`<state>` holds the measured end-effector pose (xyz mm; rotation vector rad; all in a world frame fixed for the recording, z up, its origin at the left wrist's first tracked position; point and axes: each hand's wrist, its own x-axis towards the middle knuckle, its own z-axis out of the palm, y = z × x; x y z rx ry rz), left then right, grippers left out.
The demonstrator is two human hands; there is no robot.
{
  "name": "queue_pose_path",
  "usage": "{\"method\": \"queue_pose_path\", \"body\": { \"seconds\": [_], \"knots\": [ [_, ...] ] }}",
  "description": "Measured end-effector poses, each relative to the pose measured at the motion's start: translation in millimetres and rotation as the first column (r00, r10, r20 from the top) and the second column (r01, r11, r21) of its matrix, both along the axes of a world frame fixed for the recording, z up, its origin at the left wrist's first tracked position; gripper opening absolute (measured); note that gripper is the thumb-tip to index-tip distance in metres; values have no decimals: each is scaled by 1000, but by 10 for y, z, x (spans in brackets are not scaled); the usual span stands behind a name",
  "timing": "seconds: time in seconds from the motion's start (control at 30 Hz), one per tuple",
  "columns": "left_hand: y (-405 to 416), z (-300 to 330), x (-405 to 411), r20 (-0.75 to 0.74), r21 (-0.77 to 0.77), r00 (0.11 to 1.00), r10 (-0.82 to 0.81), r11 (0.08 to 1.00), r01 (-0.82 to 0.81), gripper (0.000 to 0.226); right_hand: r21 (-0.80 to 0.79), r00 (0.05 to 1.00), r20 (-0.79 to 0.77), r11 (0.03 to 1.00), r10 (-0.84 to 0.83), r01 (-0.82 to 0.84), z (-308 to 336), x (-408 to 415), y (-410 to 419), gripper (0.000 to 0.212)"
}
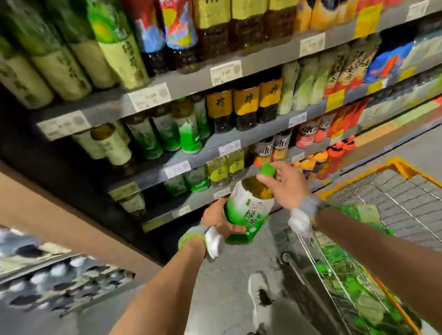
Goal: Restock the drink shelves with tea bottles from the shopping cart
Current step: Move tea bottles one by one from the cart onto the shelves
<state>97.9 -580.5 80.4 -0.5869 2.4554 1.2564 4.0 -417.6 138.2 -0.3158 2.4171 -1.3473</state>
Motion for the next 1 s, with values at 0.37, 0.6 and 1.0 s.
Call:
{"method": "queue_pose_path", "body": {
  "seconds": [0.37,0.6,1.0],
  "knots": [
    [-840,-967,-36,-222,-173,934,281,931,-321,77,-49,975,-112,979,191,-198,-904,-295,-1055,21],
    [-1273,-2120,-279,-458,-190,820,342,864,-467,69,-73,910,-308,947,278,-314,-1930,-510,-1523,37],
    [-1803,-3341,-624,-716,-180,643,271,819,-545,62,-117,686,-684,892,247,-437,-3076,-757,-2066,38]
  ]
}}
